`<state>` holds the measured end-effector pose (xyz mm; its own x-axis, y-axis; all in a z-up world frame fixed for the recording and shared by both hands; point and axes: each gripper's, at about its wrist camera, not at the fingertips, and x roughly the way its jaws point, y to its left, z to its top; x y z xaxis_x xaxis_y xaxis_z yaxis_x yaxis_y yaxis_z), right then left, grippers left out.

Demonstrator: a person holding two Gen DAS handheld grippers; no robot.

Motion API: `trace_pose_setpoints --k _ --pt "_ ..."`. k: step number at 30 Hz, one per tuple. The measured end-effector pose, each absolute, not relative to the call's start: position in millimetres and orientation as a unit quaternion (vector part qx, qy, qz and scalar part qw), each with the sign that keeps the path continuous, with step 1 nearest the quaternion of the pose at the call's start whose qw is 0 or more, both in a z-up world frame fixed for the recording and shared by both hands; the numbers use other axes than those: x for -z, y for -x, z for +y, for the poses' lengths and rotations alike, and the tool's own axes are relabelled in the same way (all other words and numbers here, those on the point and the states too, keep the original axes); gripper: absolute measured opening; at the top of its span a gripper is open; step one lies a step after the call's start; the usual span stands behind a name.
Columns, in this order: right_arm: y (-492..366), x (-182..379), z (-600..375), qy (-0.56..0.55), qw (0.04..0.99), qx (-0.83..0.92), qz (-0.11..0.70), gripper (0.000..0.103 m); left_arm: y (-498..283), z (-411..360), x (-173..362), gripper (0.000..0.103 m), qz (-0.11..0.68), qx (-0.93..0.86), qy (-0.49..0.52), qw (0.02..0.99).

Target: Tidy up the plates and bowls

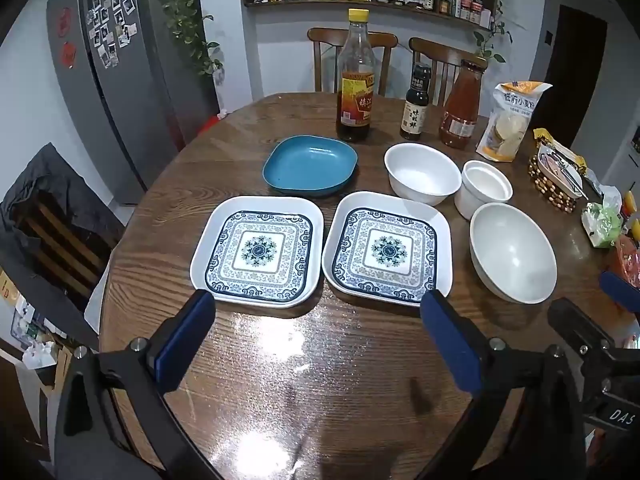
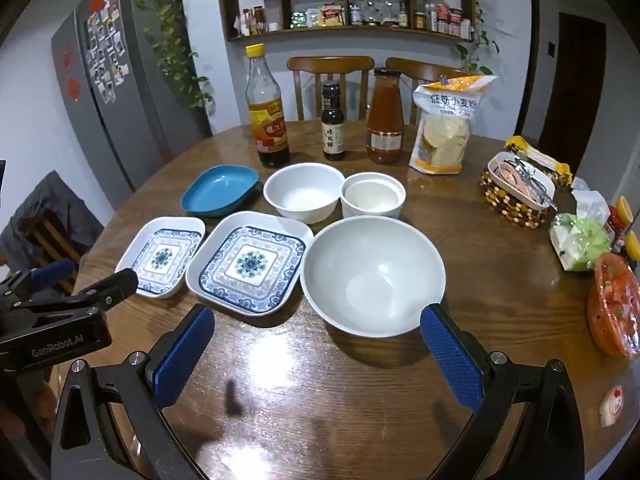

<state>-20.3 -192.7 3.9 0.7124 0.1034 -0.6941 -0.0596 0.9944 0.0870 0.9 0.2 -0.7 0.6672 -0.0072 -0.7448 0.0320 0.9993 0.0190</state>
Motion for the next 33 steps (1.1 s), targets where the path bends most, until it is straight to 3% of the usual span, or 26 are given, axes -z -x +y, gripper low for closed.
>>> trace_pose_setpoints --k 33 --pt "12 14 -155 -0.043 0.911 -0.064 0.405 0.103 -21 36 16 0.103 0.423 0.038 0.026 0.905"
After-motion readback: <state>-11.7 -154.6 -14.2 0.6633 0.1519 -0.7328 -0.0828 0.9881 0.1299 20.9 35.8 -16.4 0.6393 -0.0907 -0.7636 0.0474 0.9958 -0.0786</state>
